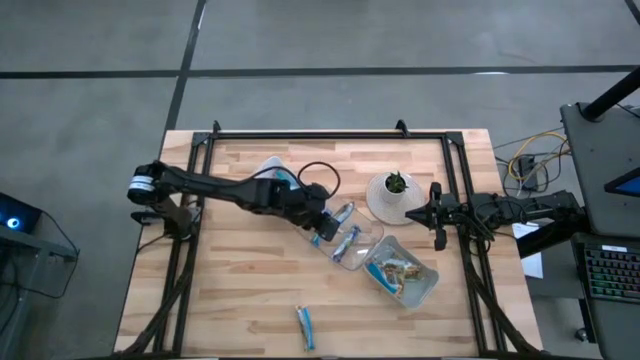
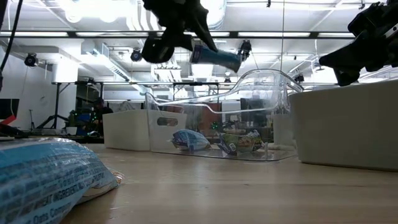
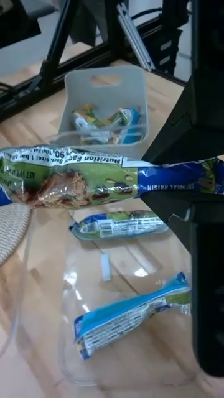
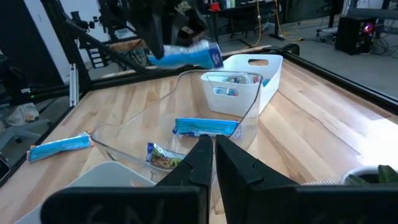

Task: Pick and place Granola Bars by type
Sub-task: Put the blue granola bar into the transparent bin

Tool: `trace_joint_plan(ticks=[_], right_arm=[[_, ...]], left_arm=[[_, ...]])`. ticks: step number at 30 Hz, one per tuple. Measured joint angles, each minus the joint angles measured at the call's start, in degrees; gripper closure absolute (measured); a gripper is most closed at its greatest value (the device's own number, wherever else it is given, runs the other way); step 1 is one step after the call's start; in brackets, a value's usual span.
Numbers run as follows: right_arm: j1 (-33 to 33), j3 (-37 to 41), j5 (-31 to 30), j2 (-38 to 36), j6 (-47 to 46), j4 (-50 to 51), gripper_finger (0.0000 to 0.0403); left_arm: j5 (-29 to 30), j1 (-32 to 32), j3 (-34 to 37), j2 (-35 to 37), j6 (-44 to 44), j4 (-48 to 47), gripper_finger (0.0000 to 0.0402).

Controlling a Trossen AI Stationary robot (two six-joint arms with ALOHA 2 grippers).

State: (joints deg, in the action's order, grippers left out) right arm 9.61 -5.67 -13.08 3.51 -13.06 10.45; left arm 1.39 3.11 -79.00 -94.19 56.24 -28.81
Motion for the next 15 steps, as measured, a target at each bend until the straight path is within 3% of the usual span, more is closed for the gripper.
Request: trace_joint_plan(ticks=[10,15], right_arm=[[0.01,0.0,0.0,0.0,0.0,-0.01,0.039],[0.0,0.0,-0.01,0.0,0.0,-0.01,0.039]], left_arm=[[0.05,0.0,7.81,-0.04,2.46,11.31,0.0352],[0.0,0.0,8.22,-0.07,1.81,11.47,0.035]])
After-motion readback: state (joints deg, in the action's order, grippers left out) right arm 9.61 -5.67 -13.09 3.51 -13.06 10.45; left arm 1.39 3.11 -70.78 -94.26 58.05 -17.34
